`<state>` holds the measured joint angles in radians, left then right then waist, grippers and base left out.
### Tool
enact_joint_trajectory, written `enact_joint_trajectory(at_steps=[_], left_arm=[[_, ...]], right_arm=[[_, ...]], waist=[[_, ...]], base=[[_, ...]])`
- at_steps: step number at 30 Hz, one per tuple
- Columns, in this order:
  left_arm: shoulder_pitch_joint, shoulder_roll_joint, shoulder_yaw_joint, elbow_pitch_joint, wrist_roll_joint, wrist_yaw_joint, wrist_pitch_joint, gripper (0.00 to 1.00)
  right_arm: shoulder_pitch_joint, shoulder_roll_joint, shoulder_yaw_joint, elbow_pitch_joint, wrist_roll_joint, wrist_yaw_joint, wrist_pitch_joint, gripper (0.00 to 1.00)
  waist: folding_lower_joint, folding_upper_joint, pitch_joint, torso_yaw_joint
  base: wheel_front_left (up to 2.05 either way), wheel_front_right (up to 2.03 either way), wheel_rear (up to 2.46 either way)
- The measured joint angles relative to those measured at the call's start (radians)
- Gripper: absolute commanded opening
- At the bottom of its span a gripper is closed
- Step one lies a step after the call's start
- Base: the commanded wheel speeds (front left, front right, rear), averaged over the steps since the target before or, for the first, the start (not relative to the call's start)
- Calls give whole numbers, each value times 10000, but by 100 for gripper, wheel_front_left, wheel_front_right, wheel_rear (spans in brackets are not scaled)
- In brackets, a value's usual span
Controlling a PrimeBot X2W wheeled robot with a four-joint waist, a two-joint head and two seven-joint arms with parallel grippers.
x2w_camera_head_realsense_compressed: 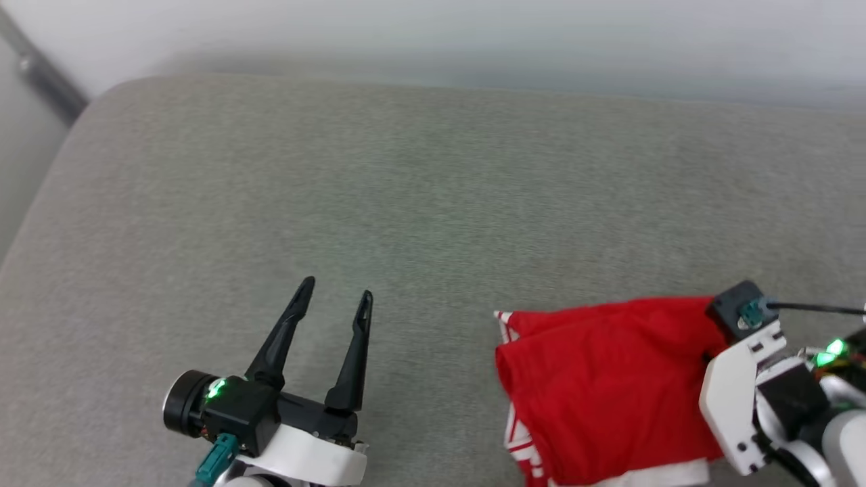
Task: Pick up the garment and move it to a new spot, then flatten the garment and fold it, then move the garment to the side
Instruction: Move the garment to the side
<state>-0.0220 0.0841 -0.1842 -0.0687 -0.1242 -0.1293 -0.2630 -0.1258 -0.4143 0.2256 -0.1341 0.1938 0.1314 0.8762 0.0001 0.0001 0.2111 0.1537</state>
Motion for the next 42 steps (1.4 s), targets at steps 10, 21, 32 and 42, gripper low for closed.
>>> enact_joint_trajectory(at_steps=[10, 21, 32, 42], left_arm=[[-860, 324, -834, -96, 61, 0, 0, 100], [-2220, 1417, -1195, -405, 150, 0, 0, 100], [-2938, 2190, -1528, -1005, 230, 0, 0, 100], [-3064, 2387, -1490, -1450, 261, -15, -42, 100]], right_arm=[[-2432, -3181, 1632, -228, -104, 0, 40, 0], [-3682, -4405, 656, 2059, -255, -2, -1724, 0], [-4047, -4209, -1593, 5139, -1302, 0, -4608, 0], [-4796, -3568, -2669, 6366, -2027, 2, -5369, 38]], waist=[[0, 0, 525, -2082], [1, 0, 2418, -3929], [1, 0, 4317, -4497], [0, 0, 4971, -4313]], base=[[0, 0, 0], [0, 0, 0], [0, 0, 0], [0, 0, 0]])
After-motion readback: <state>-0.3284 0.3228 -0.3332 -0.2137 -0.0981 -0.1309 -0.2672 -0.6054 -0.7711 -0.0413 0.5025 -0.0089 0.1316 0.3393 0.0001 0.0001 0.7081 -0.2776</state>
